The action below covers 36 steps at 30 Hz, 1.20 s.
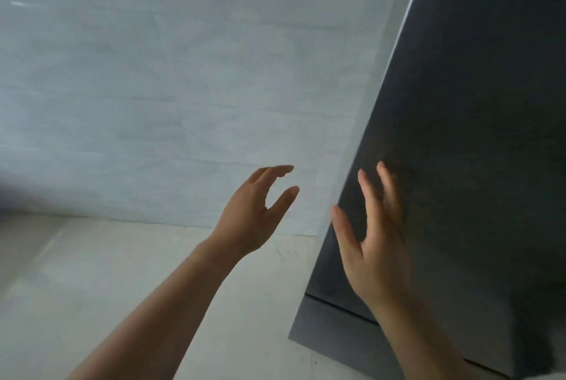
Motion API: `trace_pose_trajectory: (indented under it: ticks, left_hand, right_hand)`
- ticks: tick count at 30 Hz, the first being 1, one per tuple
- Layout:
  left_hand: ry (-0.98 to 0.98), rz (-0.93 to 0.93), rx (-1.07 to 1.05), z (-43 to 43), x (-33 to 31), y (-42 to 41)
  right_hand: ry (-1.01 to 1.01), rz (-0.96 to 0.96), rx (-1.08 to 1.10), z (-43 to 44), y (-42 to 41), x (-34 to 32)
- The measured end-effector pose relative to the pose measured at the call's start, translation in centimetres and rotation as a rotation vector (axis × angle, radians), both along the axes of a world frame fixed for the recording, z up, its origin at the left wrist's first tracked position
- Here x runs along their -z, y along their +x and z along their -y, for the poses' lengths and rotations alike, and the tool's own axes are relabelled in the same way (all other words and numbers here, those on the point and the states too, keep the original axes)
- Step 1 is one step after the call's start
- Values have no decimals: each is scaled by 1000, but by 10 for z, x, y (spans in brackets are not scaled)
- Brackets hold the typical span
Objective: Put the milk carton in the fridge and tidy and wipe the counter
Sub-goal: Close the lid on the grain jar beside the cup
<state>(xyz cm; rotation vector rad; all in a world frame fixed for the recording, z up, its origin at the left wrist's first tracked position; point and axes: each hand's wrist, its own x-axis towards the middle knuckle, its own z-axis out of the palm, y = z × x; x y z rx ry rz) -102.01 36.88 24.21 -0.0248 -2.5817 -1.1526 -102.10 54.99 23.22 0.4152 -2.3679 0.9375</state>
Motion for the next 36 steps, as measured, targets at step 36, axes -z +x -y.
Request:
trace_pose_trajectory:
  ticks: [36]
  left_hand:
    - [1021, 46, -1678, 274, 133, 555]
  right_hand:
    - [802, 656, -1835, 550, 323, 118]
